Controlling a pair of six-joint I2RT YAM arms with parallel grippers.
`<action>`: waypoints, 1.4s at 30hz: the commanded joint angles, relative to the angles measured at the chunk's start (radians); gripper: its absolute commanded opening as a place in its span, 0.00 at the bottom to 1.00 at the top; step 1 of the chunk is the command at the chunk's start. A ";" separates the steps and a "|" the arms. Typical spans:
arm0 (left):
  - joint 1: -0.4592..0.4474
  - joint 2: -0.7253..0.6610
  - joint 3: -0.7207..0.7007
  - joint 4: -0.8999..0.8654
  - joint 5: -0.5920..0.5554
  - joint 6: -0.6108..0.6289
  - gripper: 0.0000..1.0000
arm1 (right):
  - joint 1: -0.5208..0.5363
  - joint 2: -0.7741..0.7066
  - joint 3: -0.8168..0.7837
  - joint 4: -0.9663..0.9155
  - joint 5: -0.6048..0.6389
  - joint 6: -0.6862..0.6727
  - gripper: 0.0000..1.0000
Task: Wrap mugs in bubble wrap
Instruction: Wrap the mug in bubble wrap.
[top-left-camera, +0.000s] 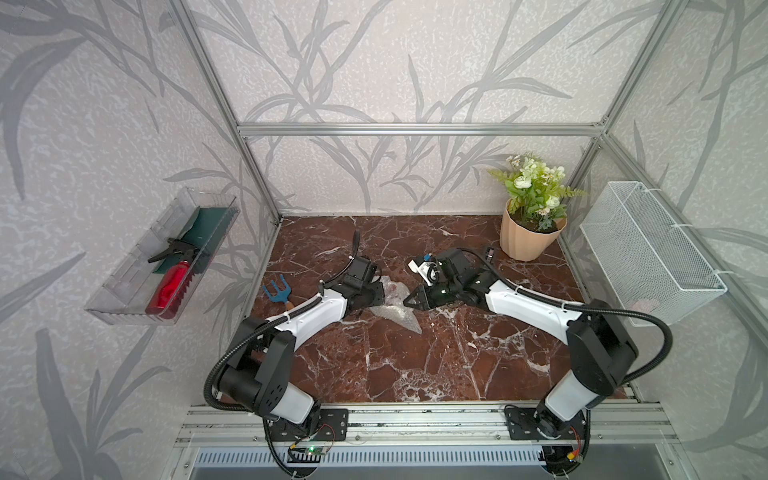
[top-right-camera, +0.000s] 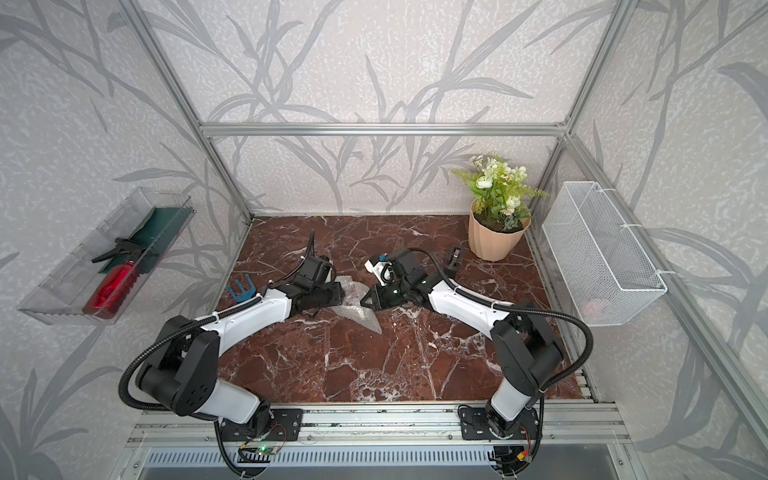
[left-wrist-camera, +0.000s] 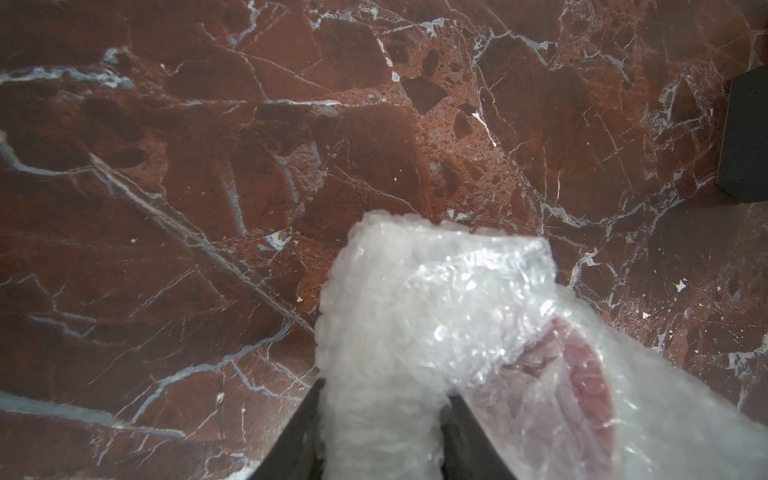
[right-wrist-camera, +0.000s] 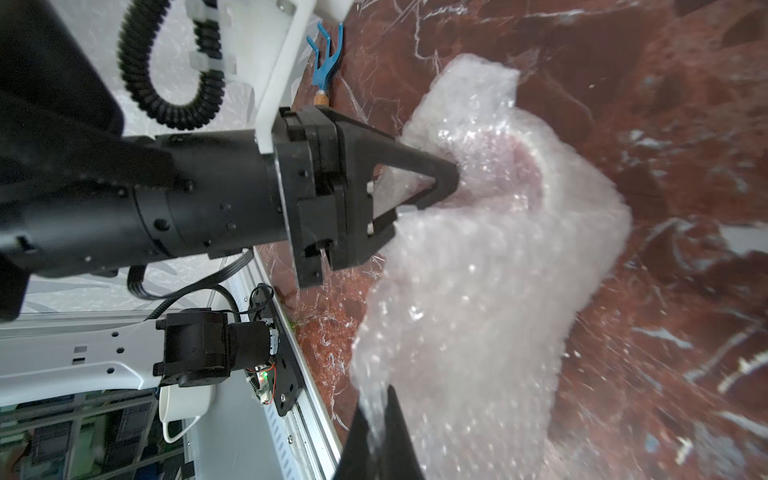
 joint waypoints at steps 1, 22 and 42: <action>-0.009 0.023 -0.017 -0.014 -0.019 -0.001 0.39 | 0.005 0.089 0.070 0.062 -0.039 0.031 0.00; -0.013 0.014 -0.049 0.022 0.010 -0.021 0.36 | 0.026 0.295 0.221 0.031 0.187 0.168 0.45; -0.009 -0.169 -0.076 0.003 -0.081 -0.045 0.37 | 0.102 0.506 0.498 -0.452 0.472 0.012 0.26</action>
